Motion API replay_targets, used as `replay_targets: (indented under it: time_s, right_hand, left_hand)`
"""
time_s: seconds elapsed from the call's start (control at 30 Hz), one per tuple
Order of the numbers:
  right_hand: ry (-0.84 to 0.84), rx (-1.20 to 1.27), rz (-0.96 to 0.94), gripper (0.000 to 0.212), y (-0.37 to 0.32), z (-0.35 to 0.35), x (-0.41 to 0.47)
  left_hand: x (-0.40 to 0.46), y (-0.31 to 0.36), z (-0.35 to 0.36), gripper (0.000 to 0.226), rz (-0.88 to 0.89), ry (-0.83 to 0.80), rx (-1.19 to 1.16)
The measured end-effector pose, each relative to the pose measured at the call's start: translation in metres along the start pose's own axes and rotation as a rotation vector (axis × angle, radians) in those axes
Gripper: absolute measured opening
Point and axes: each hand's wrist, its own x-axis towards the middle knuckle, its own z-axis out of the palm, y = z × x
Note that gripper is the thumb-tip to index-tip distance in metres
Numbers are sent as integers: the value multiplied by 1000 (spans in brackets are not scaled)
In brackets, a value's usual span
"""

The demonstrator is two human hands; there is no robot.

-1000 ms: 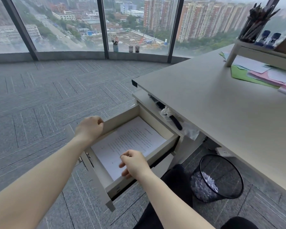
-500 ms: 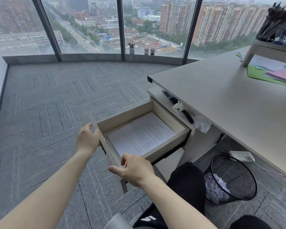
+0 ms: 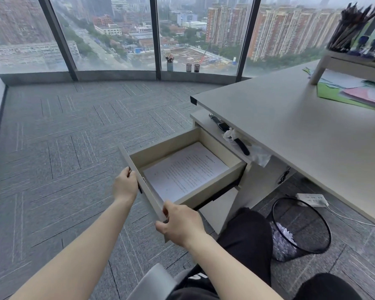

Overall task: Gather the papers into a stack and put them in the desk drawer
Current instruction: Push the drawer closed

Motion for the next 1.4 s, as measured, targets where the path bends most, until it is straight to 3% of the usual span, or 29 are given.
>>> replay_targets:
  time_s: [0.3, 0.53, 0.8, 0.97, 1.07, 1.2, 1.4]
  right_hand:
    - [92, 54, 132, 35, 35, -13, 4]
    - [206, 137, 278, 25, 62, -25, 6]
    - [293, 309, 465, 32, 95, -39, 14]
    - [365, 552, 575, 47, 115, -50, 20]
    - [402, 683, 631, 69, 128, -56, 25]
    - [441, 740, 672, 91, 142, -61, 33]
    - [477, 767, 718, 99, 163, -66, 44]
  left_hand:
    - [5, 25, 36, 35, -10, -99, -74]
    - [4, 57, 63, 19, -38, -209, -191]
    - [10, 87, 101, 14, -57, -331, -300]
    - [15, 102, 129, 25, -108, -407, -340]
    - [18, 112, 143, 29, -134, -437, -354]
    - [18, 125, 158, 25, -137, -464, -354]
    - [17, 141, 177, 41, -161, -487, -383]
